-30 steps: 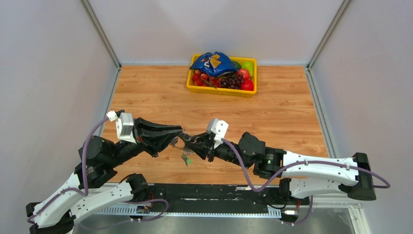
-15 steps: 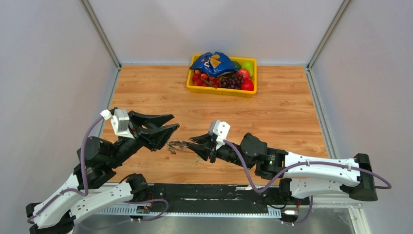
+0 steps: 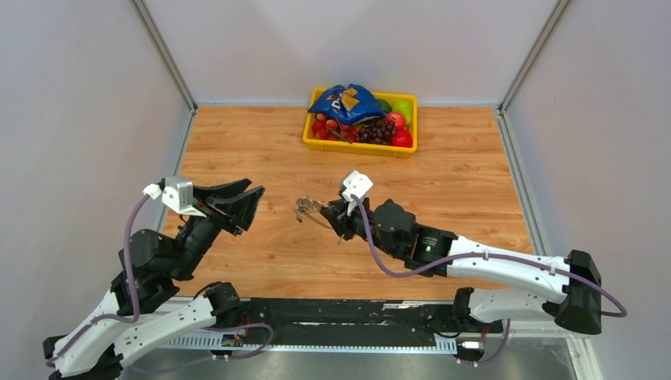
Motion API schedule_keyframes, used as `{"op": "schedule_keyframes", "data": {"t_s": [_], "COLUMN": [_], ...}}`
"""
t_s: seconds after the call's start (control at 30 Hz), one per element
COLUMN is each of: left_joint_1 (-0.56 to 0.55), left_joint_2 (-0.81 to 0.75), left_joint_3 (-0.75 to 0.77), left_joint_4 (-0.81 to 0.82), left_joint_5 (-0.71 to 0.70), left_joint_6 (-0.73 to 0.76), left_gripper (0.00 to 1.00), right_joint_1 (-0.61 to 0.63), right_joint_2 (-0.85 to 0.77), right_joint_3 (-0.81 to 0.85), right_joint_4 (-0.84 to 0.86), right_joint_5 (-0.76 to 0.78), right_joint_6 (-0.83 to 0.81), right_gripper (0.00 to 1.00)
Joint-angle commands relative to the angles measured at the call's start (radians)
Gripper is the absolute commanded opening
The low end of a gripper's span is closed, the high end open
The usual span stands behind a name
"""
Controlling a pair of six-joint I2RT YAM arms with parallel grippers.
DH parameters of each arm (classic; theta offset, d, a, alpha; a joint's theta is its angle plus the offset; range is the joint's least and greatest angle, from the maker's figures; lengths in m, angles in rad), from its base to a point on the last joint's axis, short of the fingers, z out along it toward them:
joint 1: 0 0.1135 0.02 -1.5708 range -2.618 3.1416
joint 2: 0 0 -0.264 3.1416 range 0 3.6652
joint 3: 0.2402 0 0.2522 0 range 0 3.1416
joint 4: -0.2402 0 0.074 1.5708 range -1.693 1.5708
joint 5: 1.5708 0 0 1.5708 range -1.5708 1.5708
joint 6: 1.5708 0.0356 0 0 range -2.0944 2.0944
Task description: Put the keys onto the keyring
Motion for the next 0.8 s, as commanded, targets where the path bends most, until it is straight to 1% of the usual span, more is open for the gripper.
{"op": "schedule_keyframes", "data": {"t_s": [0.0, 0.2, 0.33, 0.5, 0.63, 0.77], "left_joint_1": [-0.001, -0.001, -0.002, -0.001, -0.001, -0.001], "left_joint_2": [-0.042, -0.098, -0.117, -0.12, -0.119, -0.125], "left_joint_3": [-0.012, -0.028, -0.037, -0.034, -0.033, -0.035], "left_joint_4": [-0.09, -0.143, -0.166, -0.202, -0.232, -0.251], "left_joint_5": [-0.135, -0.173, -0.187, -0.196, -0.198, -0.203], "left_joint_6": [-0.015, -0.044, -0.056, -0.061, -0.071, -0.077], "left_gripper": [0.55, 0.55, 0.56, 0.56, 0.56, 0.58], "right_joint_1": [-0.112, -0.298, -0.367, -0.417, -0.453, -0.49], "right_joint_2": [0.031, 0.118, 0.2, 0.296, 0.355, 0.384], "right_joint_3": [0.037, -0.021, -0.05, -0.055, -0.058, -0.079], "right_joint_4": [-0.041, -0.012, 0.055, 0.117, 0.133, 0.138], "right_joint_5": [-0.017, -0.164, -0.251, -0.348, -0.37, -0.348], "right_joint_6": [0.106, 0.246, 0.319, 0.384, 0.426, 0.451], "right_gripper": [0.0, 0.0, 0.0, 0.0, 0.0, 0.0]}}
